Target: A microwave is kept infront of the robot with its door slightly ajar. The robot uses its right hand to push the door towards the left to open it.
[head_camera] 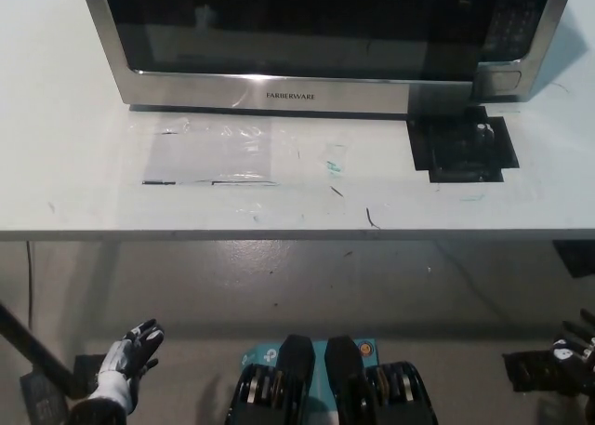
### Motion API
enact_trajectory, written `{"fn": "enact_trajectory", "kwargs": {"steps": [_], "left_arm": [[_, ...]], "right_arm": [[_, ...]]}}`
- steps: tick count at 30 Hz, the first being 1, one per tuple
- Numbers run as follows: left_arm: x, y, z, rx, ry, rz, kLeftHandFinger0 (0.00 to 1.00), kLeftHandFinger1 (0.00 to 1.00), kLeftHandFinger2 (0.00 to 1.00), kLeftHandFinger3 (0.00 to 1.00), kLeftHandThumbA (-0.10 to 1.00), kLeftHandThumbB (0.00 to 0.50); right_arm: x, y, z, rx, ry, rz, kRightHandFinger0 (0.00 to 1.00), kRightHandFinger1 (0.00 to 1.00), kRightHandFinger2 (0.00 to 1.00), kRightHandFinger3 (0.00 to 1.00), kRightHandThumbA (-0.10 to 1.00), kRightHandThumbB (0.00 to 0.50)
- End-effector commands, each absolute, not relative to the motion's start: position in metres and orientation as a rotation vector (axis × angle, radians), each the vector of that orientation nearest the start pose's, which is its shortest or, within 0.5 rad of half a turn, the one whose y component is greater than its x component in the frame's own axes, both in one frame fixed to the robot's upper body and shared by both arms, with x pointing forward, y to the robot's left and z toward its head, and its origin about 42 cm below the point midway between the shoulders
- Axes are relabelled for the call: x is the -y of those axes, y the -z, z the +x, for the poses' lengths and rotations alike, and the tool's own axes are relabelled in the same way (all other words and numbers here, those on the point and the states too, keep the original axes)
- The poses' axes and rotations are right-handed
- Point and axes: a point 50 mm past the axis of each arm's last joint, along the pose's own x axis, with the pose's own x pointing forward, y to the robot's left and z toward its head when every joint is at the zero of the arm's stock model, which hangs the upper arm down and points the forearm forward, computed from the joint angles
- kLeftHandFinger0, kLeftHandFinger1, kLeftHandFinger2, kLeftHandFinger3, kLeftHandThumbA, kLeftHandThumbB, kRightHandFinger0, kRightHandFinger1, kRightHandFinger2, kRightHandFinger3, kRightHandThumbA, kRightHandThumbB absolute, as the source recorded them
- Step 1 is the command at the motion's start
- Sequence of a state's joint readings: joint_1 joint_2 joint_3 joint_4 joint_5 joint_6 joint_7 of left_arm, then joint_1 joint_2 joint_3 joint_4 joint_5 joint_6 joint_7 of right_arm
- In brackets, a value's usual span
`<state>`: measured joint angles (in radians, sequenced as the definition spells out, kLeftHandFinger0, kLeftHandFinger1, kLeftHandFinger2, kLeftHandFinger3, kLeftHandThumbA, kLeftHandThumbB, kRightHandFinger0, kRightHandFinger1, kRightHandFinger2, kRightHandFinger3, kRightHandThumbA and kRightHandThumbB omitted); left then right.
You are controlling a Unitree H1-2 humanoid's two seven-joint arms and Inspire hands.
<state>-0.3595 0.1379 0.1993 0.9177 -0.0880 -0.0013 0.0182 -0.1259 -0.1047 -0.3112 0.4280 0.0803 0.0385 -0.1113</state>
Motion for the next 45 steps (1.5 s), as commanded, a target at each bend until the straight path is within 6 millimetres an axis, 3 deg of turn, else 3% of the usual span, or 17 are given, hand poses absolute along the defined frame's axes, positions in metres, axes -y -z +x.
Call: {"fn": "enact_trajectory", "kwargs": {"steps": [1,3,5,11,12,15,18,20,22,25,29,30,35,38,39,42,45], "left_arm": [[-0.305,0.004,0.368,-0.465,-0.222,-0.03,1.0,1.0,1.0,0.88,0.45,0.15],[-0.304,0.003,0.368,-0.475,-0.245,-0.054,1.0,1.0,1.0,0.82,0.42,0.174],[-0.306,0.002,0.369,-0.457,-0.245,-0.066,1.0,1.0,0.97,0.8,0.39,0.155],[-0.307,0.004,0.368,-0.466,-0.246,-0.056,1.0,1.0,0.99,0.84,0.42,0.162],[-0.307,0.004,0.367,-0.466,-0.233,-0.025,1.0,1.0,1.0,0.85,0.45,0.16],[-0.312,0.005,0.36,-0.471,-0.237,-0.04,1.0,1.0,1.0,0.94,0.45,0.128],[-0.311,0.005,0.359,-0.462,-0.235,-0.051,1.0,1.0,1.0,0.93,0.44,0.106],[-0.312,0.005,0.359,-0.466,-0.229,-0.032,1.0,1.0,1.0,0.96,0.47,0.076],[-0.312,0.005,0.359,-0.466,-0.23,-0.03,1.0,1.0,1.0,0.96,0.47,0.08],[-0.312,0.006,0.359,-0.474,-0.235,-0.05,1.0,1.0,1.0,0.97,0.46,0.086],[-0.317,0.007,0.355,-0.466,-0.233,-0.035,1.0,1.0,1.0,1.0,0.48,0.077],[-0.316,0.007,0.354,-0.475,-0.239,-0.035,1.0,1.0,1.0,1.0,0.47,0.068],[-0.319,0.008,0.353,-0.475,-0.228,-0.053,1.0,1.0,1.0,1.0,0.42,0.024],[-0.319,0.008,0.354,-0.475,-0.228,-0.022,1.0,1.0,1.0,1.0,0.45,0.042],[-0.319,0.008,0.353,-0.48,-0.237,-0.046,1.0,1.0,1.0,1.0,0.44,0.071],[-0.319,0.009,0.352,-0.477,-0.235,-0.052,0.99,1.0,1.0,1.0,0.46,0.072],[-0.318,0.011,0.35,-0.487,-0.241,-0.058,0.96,1.0,1.0,1.0,0.45,0.084]], "right_arm": [[0.349,-0.041,0.3,-0.26,0.47,0.045,0.53,0.66,0.7,0.85,0.52,0.227],[0.367,-0.05,0.29,-0.249,0.52,0.049,0.46,0.65,0.73,0.89,0.52,0.223],[0.38,-0.063,0.282,-0.218,0.535,0.048,0.5,0.68,0.79,0.93,0.5,0.177],[0.402,-0.092,0.265,-0.165,0.564,0.039,0.49,0.67,0.76,0.9,0.48,0.16],[0.409,-0.102,0.258,-0.148,0.577,0.021,0.55,0.7,0.77,0.89,0.46,0.145],[0.413,-0.107,0.256,-0.138,0.607,0.021,0.49,0.68,0.76,0.86,0.44,0.183],[0.419,-0.12,0.252,-0.106,0.658,0.052,0.47,0.66,0.73,0.83,0.41,0.199],[0.421,-0.141,0.249,-0.049,0.694,0.059,0.48,0.64,0.69,0.83,0.36,0.14],[0.425,-0.158,0.248,-0.021,0.731,0.059,0.46,0.6,0.69,0.81,0.4,0.187],[0.428,-0.179,0.249,0.025,0.741,0.064,0.46,0.64,0.7,0.81,0.44,0.201],[0.427,-0.206,0.256,0.083,0.715,0.064,0.43,0.64,0.7,0.82,0.46,0.199],[0.427,-0.227,0.263,0.154,0.687,0.032,0.46,0.65,0.69,0.78,0.43,0.171],[0.417,-0.276,0.289,0.246,0.596,-0.049,0.44,0.64,0.7,0.8,0.48,0.205],[0.405,-0.298,0.308,0.289,0.541,-0.081,0.42,0.63,0.69,0.81,0.5,0.223],[0.4,-0.303,0.312,0.304,0.528,-0.08,0.42,0.64,0.71,0.82,0.5,0.211],[0.383,-0.321,0.331,0.349,0.458,-0.093,0.5,0.7,0.77,0.88,0.46,0.132],[0.374,-0.325,0.341,0.35,0.418,-0.116,0.5,0.7,0.78,0.88,0.5,0.127]]}}
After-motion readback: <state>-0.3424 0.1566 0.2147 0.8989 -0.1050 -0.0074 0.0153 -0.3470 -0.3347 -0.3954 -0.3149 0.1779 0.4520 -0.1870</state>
